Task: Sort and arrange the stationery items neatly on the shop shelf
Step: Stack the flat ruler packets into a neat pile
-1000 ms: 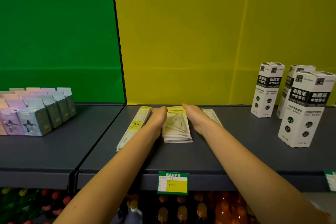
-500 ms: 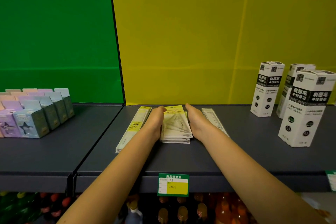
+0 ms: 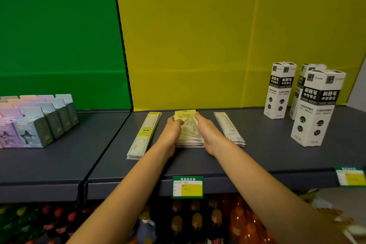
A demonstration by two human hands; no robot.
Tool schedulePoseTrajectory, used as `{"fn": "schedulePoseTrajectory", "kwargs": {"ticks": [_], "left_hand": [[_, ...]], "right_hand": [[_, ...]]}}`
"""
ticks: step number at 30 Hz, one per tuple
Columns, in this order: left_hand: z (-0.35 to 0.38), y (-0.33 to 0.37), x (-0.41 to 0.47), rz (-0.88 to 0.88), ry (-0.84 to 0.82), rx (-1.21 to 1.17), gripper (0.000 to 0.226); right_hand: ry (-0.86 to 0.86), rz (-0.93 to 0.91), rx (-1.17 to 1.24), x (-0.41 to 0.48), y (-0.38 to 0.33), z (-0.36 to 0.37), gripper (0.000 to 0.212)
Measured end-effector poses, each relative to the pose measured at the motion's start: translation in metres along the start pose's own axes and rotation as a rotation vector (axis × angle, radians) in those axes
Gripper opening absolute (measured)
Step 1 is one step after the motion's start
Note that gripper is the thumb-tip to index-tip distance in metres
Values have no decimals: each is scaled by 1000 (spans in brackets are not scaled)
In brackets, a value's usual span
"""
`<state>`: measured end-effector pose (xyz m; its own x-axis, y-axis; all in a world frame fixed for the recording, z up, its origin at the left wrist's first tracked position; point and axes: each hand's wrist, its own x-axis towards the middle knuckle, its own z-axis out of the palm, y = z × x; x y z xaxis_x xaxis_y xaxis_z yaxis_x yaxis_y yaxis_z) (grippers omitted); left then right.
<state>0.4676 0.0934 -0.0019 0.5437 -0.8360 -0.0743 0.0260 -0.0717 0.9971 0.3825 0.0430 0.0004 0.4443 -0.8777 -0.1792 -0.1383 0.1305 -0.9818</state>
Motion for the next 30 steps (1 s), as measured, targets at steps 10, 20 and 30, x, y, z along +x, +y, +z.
{"fn": "schedulePoseTrajectory", "kwargs": {"ticks": [10, 20, 30], "left_hand": [[-8, 1, -17, -43, -60, -31, 40], [-12, 0, 26, -65, -35, 11, 55], [-5, 16, -9, 271, 103, 121, 45]], "right_hand": [[-47, 4, 95, 27, 23, -2, 75], [-4, -1, 81, -13, -13, 0, 60], [13, -235, -96, -37, -15, -22, 54]]}}
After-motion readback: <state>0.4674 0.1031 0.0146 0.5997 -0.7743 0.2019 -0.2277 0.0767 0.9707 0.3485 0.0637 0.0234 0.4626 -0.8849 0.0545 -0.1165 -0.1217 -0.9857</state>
